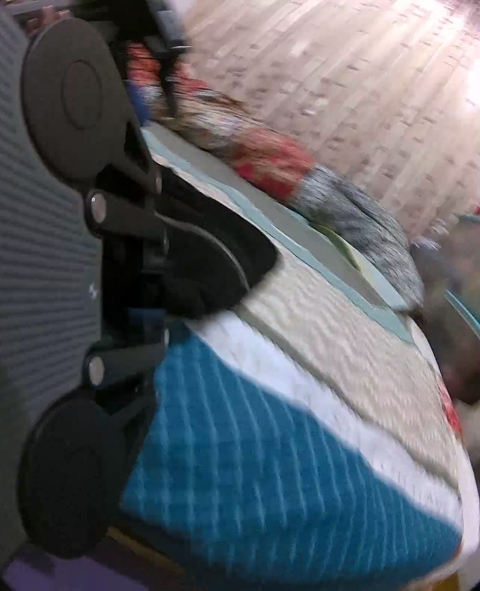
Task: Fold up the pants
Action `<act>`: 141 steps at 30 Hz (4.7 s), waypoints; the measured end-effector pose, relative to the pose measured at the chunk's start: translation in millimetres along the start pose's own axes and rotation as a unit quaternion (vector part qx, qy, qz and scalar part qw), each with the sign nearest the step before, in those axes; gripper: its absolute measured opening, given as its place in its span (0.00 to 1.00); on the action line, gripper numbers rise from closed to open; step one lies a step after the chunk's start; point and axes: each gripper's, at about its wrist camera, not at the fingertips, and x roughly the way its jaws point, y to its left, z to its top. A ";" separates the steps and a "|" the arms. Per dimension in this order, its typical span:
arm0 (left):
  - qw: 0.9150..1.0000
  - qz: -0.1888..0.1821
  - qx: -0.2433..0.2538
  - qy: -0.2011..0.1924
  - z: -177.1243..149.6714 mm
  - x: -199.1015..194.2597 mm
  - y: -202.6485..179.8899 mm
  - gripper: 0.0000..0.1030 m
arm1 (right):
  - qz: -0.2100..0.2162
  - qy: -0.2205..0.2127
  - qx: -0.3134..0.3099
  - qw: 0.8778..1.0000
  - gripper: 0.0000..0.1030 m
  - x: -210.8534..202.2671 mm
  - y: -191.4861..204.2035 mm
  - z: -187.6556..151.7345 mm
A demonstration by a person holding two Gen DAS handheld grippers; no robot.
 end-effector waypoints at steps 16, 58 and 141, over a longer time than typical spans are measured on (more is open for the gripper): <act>0.971 0.010 0.205 0.124 11.0 38.1 -78.5 0.26 | 0.013 -0.023 -0.352 0.935 0.21 -24.0 140.1 -50.8; 0.993 0.042 -0.107 -0.008 -93.7 -119.4 193.0 0.66 | 0.161 0.099 -0.320 0.928 0.43 10.8 205.9 -70.8; 0.988 -0.001 -0.101 -0.116 -68.7 -121.3 188.0 0.33 | 0.241 0.178 -0.152 0.942 0.50 99.2 190.5 -47.6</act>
